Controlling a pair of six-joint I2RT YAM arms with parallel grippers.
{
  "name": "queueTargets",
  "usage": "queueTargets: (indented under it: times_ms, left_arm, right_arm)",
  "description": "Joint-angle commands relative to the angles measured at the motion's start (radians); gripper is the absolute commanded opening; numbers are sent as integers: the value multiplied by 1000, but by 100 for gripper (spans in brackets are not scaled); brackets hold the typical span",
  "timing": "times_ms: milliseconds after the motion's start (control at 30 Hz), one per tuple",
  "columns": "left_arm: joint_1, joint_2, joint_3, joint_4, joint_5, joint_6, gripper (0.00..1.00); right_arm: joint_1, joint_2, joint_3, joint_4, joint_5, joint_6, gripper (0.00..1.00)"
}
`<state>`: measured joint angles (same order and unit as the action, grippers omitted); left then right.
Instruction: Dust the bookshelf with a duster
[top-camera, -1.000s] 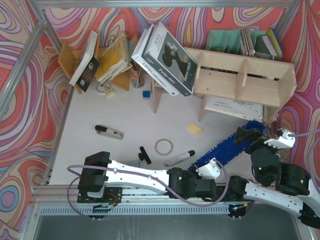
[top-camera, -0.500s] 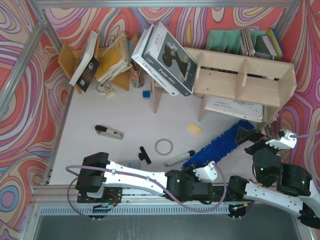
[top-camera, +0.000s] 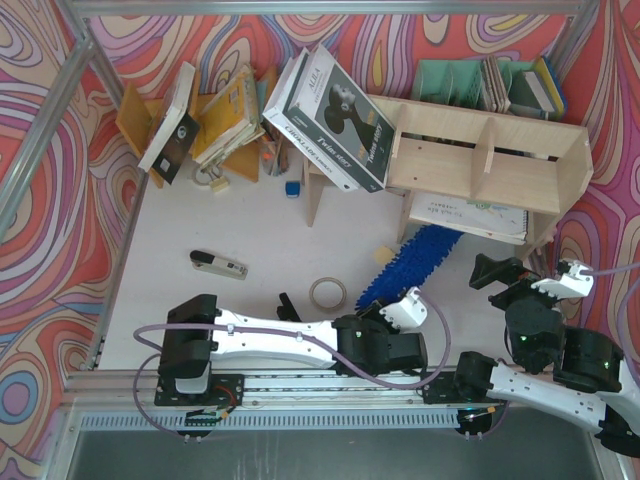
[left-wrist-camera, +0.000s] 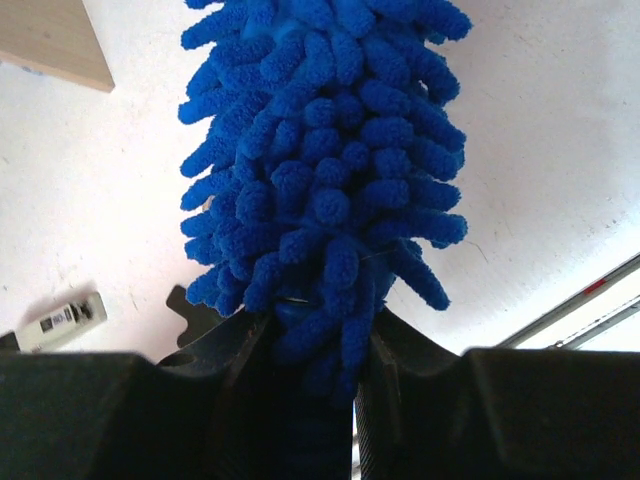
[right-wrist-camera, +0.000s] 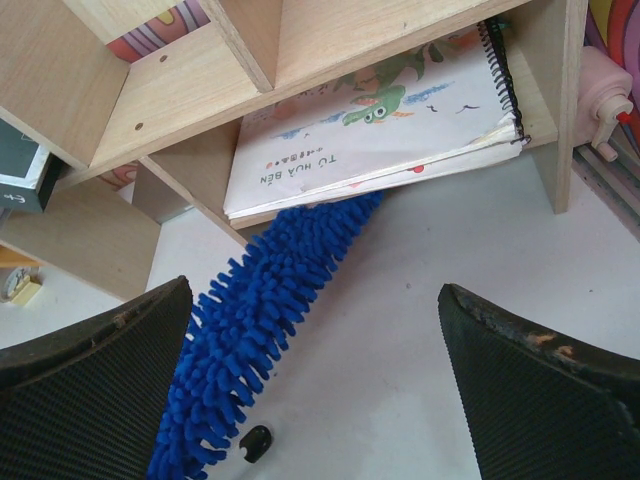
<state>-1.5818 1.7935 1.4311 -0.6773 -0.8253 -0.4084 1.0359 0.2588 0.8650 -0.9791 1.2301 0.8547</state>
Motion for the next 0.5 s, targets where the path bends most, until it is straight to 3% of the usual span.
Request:
queueTargets:
  times_ms: [0, 100, 200, 333, 467]
  left_arm:
    - [-1, 20, 82, -159, -141, -232, 0]
    - [-1, 58, 139, -333, -151, -380, 0]
    - [-7, 89, 165, -416, -159, -432, 0]
    - [-19, 123, 189, -380, -158, -377, 0]
    - [-45, 143, 221, -233, -132, -246, 0]
  right_arm:
    - [6, 7, 17, -27, 26, 18, 99]
    - [6, 9, 17, -27, 25, 18, 99]
    - [7, 10, 17, -27, 26, 18, 99]
    - [6, 4, 17, -29, 27, 21, 99]
    - [6, 0, 18, -29, 27, 21, 99]
